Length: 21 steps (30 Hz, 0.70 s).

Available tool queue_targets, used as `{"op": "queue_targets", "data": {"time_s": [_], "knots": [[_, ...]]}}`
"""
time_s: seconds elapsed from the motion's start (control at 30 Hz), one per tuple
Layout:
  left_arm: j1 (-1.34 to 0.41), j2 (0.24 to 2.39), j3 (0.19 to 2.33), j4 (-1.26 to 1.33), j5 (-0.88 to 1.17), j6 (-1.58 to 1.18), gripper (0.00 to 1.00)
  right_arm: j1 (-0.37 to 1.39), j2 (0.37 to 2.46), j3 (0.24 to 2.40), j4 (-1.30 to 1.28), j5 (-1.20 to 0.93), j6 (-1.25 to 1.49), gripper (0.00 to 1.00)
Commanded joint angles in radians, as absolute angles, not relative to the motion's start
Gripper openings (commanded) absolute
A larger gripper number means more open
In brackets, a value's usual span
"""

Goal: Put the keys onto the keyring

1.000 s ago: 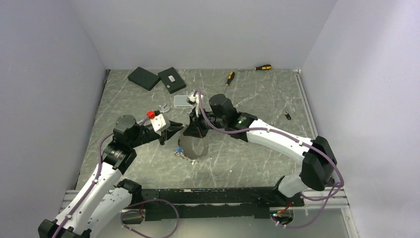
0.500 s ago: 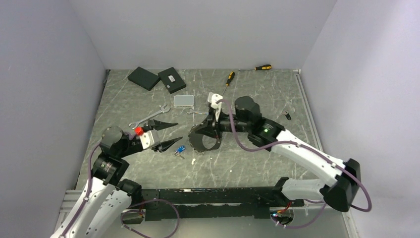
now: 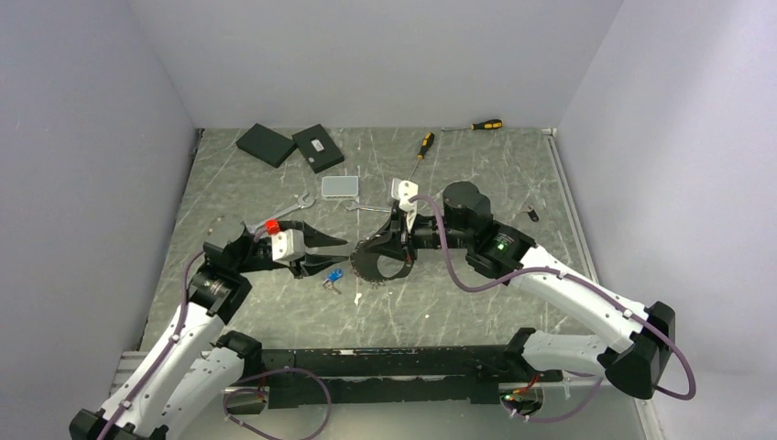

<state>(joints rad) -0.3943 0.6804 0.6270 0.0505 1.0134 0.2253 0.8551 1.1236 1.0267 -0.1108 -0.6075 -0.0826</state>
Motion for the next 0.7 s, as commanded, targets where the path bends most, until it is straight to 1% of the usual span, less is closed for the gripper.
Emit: {"op": "queue_targets", "data": {"time_s": [0.0,0.17,0.33,0.57,0.67], "knots": [[-0.396,0.718,0.656,0.148,1.111,0.167,0.37,0.852,1.12,1.035,-0.048,-0.643,-0.095,0.0],[-0.396,0.739,0.656,0.137,1.143,0.176,0.37,0.852,1.114,1.037,-0.046,-0.641,-0.094,0.0],[-0.396,0.754,0.66,0.129,1.158,0.18,0.34,0.851,1.115,1.039,-0.045,-0.648,-0.091,0.0],[-0.396,0.775,0.663,0.134,1.18,0.178,0.18,0.851,1.122,1.04,-0.037,-0.66,-0.086,0.0],[-0.396,0.777,0.659,0.151,1.181,0.169,0.16,0.851,1.125,1.04,-0.04,-0.669,-0.087,0.0]]}}
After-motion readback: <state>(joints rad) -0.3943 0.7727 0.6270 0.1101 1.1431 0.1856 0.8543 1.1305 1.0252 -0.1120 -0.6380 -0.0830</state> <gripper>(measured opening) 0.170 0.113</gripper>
